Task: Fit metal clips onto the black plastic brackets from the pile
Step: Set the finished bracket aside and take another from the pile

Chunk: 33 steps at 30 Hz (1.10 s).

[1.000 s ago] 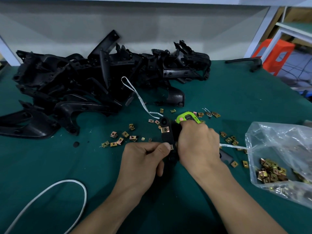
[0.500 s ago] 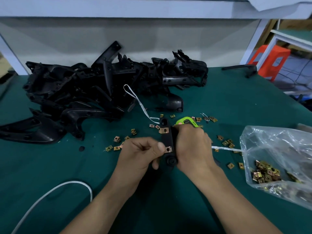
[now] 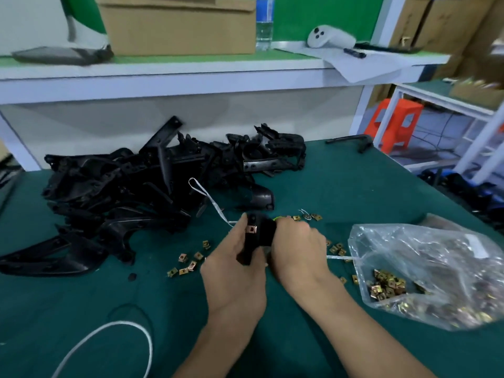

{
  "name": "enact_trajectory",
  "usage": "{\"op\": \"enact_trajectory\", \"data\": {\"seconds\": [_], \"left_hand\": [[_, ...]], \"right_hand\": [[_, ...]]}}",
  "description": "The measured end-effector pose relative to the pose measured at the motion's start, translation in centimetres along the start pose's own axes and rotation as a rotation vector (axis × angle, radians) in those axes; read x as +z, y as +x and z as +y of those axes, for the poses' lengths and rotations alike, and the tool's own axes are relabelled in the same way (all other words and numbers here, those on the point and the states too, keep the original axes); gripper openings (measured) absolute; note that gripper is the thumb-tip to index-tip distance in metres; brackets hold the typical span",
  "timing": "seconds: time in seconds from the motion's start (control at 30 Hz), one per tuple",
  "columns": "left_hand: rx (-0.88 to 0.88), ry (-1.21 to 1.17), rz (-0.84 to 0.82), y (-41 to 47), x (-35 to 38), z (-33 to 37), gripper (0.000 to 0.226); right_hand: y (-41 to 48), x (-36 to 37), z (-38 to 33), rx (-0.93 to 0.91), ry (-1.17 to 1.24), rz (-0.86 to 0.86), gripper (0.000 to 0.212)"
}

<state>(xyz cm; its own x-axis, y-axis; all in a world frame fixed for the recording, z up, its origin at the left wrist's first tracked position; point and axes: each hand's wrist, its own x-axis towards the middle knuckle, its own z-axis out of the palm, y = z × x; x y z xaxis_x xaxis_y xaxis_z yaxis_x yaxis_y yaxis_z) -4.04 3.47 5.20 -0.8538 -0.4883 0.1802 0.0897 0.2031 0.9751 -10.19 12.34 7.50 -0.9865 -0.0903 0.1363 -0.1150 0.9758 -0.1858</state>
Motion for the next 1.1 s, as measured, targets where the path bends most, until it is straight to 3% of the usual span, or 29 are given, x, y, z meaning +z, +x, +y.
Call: {"op": "enact_trajectory", "data": {"seconds": [0.3, 0.43, 0.53, 0.73, 0.83, 0.9, 0.97, 1.1], "left_hand": [[0.137, 0.017, -0.336, 0.2, 6.1, 4.1, 0.060], [0.213, 0.008, -0.533, -2.1, 12.4, 6.8, 0.061], [0.135, -0.042, -0.710, -4.0, 18.7, 8.3, 0.062], [0.092, 0.129, -0.754, -7.0, 30.4, 10.5, 0.042], [-0.198, -0.002, -0.949, -6.4, 35.7, 13.1, 0.060], [-0.396, -0.067, -0.982, -5.6, 37.6, 13.8, 0.074], [-0.372, -0.061, -0.946, -4.5, 38.0, 13.3, 0.070], [-0.183, -0.072, -0.853, -1.1, 35.7, 11.9, 0.048]], "right_hand": [[-3.1, -6.1, 11.6, 0.059, 0.700, -0.123, 0.019], [-6.2, -8.5, 18.4, 0.221, 0.807, -0.067, 0.026], [-8.5, -9.5, 23.5, 0.428, 0.997, 0.013, 0.017], [-8.6, -11.1, 33.3, 0.831, 1.464, 0.128, 0.012], [-3.5, -13.7, 38.9, 0.913, 1.769, 0.288, 0.017], [-1.5, -14.2, 41.8, 1.037, 1.689, 0.243, 0.037], [-0.8, -12.8, 43.2, 1.145, 1.495, 0.178, 0.051], [0.5, -9.5, 41.0, 1.063, 1.293, 0.226, 0.020]]}}
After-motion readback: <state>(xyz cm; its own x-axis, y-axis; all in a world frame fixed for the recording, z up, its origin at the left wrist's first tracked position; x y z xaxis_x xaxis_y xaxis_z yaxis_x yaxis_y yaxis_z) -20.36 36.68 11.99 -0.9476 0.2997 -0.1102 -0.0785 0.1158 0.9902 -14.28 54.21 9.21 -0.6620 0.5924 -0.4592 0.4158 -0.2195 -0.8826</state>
